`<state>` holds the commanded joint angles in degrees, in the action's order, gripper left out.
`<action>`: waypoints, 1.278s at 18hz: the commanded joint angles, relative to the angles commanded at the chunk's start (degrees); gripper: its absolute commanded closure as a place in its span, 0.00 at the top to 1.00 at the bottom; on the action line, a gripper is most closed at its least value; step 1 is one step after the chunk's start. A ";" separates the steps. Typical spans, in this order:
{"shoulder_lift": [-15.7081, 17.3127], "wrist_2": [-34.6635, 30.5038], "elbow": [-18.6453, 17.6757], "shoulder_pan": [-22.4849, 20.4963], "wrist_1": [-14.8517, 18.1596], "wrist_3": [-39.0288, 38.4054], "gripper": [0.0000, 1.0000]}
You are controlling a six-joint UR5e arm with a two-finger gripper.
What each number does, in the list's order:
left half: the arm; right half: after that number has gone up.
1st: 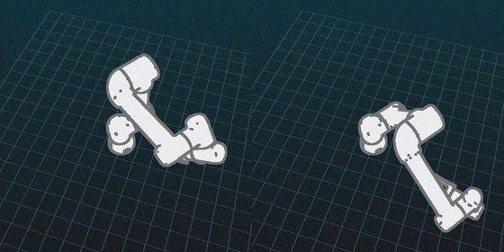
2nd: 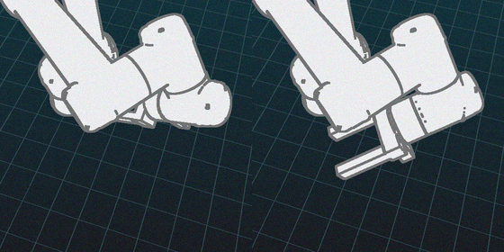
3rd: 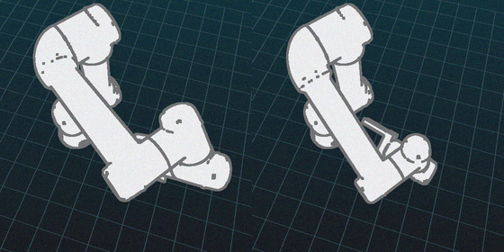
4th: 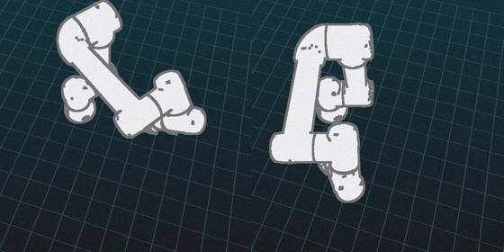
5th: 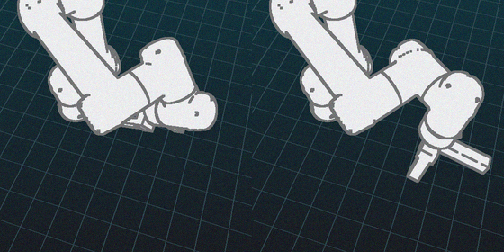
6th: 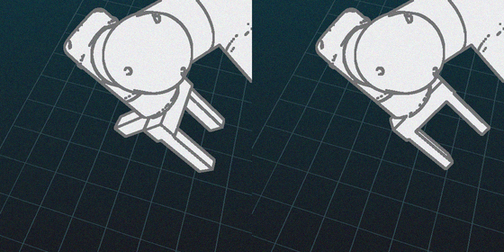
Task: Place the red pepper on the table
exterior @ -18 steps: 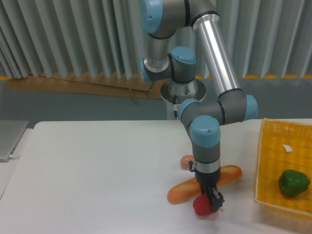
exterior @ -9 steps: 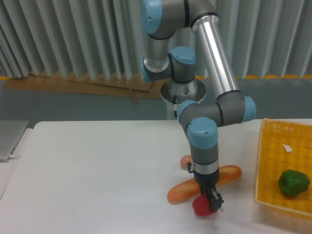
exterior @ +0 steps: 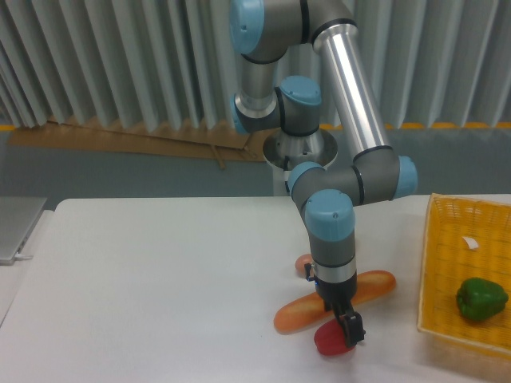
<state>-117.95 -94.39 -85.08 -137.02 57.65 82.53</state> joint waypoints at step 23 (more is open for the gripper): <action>17.49 -1.50 -1.23 -0.88 25.66 26.02 1.00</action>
<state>-100.46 -95.89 -86.31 -137.90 83.32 108.54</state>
